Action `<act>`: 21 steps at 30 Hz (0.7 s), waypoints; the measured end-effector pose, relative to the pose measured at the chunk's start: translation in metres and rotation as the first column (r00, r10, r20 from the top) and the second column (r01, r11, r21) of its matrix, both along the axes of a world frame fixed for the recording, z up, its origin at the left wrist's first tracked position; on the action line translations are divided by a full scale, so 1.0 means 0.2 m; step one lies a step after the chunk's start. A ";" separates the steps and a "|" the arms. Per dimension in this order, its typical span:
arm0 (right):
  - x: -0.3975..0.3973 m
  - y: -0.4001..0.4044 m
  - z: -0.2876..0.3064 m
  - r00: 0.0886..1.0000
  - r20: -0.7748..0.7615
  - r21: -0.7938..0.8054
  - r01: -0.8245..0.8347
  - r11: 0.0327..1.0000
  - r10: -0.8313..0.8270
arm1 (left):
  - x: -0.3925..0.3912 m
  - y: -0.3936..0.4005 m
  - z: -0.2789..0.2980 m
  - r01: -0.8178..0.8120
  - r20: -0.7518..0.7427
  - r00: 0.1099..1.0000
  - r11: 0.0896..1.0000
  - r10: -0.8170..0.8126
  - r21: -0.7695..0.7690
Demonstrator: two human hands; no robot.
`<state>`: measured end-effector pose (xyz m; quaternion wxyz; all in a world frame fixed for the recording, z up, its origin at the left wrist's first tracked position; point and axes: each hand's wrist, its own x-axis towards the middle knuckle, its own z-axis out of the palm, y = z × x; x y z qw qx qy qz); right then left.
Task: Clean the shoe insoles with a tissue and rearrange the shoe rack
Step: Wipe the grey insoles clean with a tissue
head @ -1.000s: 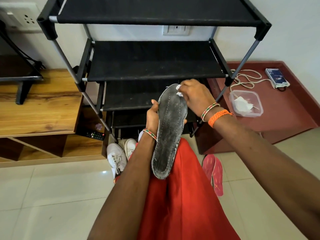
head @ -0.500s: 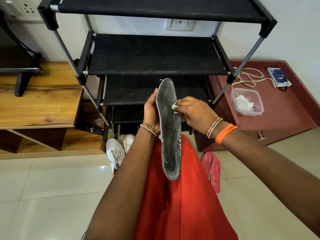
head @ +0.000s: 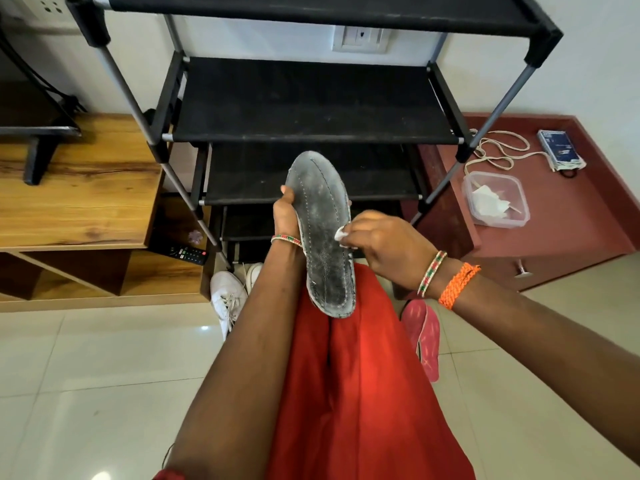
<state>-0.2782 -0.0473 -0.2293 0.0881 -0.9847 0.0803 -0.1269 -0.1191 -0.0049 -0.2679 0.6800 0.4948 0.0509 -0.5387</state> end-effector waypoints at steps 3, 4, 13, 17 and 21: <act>-0.03 0.03 0.02 0.993 0.039 0.043 -0.114 0.993 0.112 | 0.02 -0.01 -0.01 -0.073 0.073 0.995 0.997 0.073 -0.007; -0.04 0.04 0.03 0.993 0.069 0.109 -0.106 0.988 0.099 | 0.02 -0.02 -0.01 -0.097 0.092 0.991 0.995 0.100 -0.028; -0.12 -0.15 -0.07 0.582 -0.228 0.638 0.694 0.332 -0.781 | -0.11 -0.20 -0.01 -0.014 0.031 0.999 0.991 0.018 -0.132; -0.30 -0.28 -0.23 0.506 -0.342 0.639 0.743 0.199 -0.791 | -0.29 -0.40 -0.12 0.366 0.121 0.926 0.929 -0.357 -0.062; -0.56 -0.34 -0.46 0.373 -0.513 0.510 0.857 0.074 -0.773 | -0.44 -0.50 -0.38 0.721 0.054 0.679 0.679 -0.732 0.136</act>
